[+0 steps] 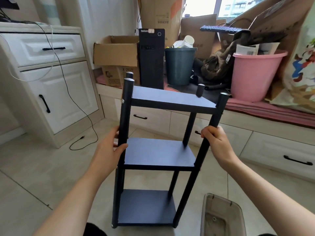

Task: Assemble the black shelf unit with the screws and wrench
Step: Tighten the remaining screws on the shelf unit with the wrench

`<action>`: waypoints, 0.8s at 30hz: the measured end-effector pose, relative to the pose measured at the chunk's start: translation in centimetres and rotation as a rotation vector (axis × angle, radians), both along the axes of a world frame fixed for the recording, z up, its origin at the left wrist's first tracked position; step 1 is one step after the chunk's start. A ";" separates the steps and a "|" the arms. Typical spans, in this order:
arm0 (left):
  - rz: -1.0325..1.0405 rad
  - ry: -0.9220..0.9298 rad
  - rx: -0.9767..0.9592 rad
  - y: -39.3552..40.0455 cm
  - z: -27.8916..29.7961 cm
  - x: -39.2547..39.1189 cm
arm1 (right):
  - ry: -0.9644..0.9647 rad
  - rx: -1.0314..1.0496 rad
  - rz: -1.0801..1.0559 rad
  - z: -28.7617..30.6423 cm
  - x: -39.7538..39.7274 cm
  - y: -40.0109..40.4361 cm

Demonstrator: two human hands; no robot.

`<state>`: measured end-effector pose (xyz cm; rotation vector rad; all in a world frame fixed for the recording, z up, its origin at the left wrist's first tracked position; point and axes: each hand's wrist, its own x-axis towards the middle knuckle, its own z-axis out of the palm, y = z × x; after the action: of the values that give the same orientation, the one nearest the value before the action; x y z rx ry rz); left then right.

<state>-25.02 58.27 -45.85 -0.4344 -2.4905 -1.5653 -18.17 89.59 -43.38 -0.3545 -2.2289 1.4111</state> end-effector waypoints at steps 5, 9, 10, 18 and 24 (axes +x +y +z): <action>0.011 -0.011 0.036 0.2 -0.7 -0.8 | 0.097 -0.023 0.009 0.9 0.6 -0.7; 0.006 0.002 0.056 0.2 -0.9 -1.1 | 0.152 -0.031 -0.004 1.2 1.1 -0.9; 0.010 0.005 0.058 0.2 -0.9 -1.1 | 0.155 -0.027 0.000 1.2 1.3 -1.0; 0.102 0.002 0.105 -0.2 -1.6 -2.2 | 0.205 -0.012 0.051 1.7 2.4 -2.8; 0.174 -0.024 0.085 -0.1 -1.6 -3.1 | 0.279 -0.002 0.096 2.5 2.8 -4.7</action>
<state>-28.07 58.14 -47.42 -0.1828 -2.3953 -1.6076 -15.34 84.90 -40.92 -0.0474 -2.0392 1.4161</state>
